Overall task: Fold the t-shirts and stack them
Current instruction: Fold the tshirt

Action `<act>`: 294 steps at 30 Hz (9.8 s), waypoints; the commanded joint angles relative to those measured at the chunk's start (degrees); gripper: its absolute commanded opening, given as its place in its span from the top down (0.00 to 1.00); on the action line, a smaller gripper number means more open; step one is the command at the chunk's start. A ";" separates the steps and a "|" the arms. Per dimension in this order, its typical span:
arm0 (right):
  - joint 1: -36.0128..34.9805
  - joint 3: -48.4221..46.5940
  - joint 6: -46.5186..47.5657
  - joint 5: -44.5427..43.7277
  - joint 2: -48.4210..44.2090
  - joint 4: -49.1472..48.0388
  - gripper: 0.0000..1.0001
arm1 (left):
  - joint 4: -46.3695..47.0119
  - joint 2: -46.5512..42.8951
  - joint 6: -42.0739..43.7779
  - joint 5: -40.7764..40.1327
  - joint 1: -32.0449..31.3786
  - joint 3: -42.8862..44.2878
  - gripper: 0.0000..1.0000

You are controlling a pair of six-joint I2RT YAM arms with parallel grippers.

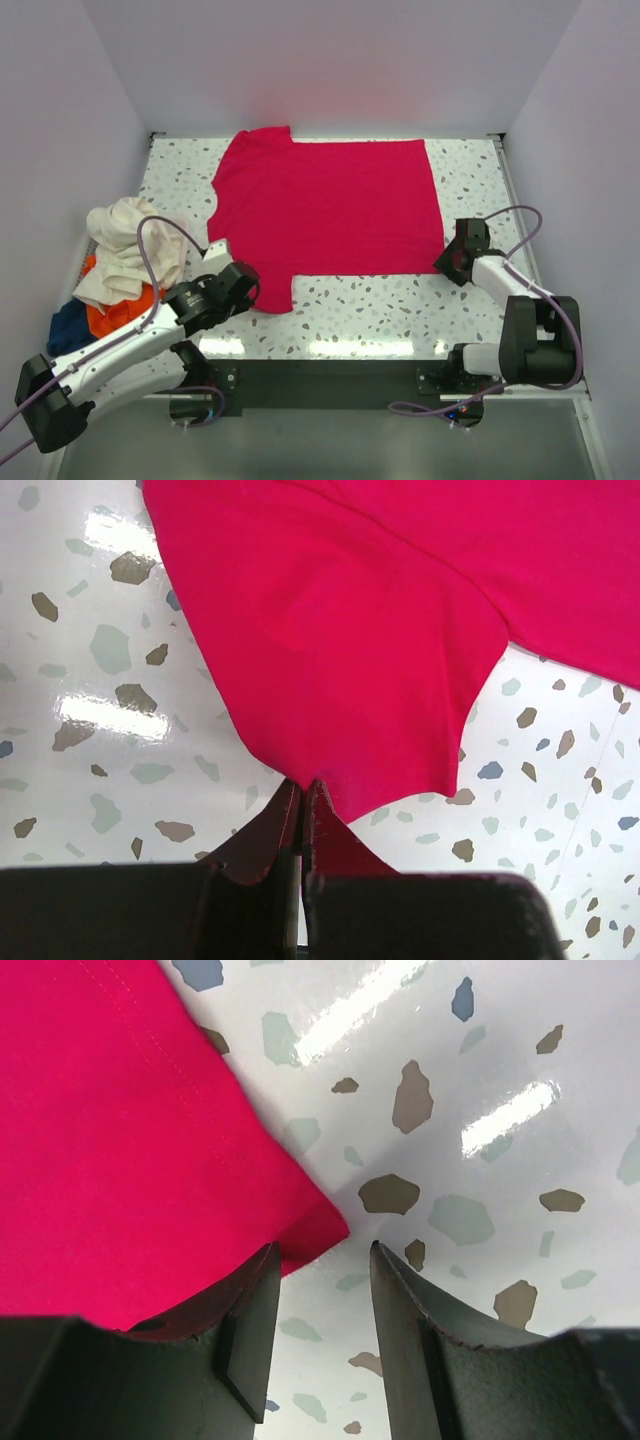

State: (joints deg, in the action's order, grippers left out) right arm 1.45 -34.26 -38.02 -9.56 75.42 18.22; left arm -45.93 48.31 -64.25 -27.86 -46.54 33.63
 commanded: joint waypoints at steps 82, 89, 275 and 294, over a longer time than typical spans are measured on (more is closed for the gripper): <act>5.23 -34.20 -2.59 11.41 24.95 -6.61 1.00 | 27.83 52.93 29.62 16.87 36.08 51.28 1.00; 5.23 -36.22 -2.67 12.73 26.88 -7.15 1.00 | 28.27 53.20 29.27 17.48 37.49 50.84 1.00; -29.14 -29.72 11.48 4.99 18.80 -6.18 0.62 | 36.17 58.47 18.55 25.13 29.85 35.10 0.78; -29.14 -28.93 11.74 1.39 19.94 -6.62 0.62 | 40.30 67.52 20.21 28.99 29.85 44.42 1.00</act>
State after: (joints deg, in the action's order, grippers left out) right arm -27.59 -63.11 -27.09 -5.43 94.56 14.04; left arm -10.20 114.89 -45.36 -1.63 -16.29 75.53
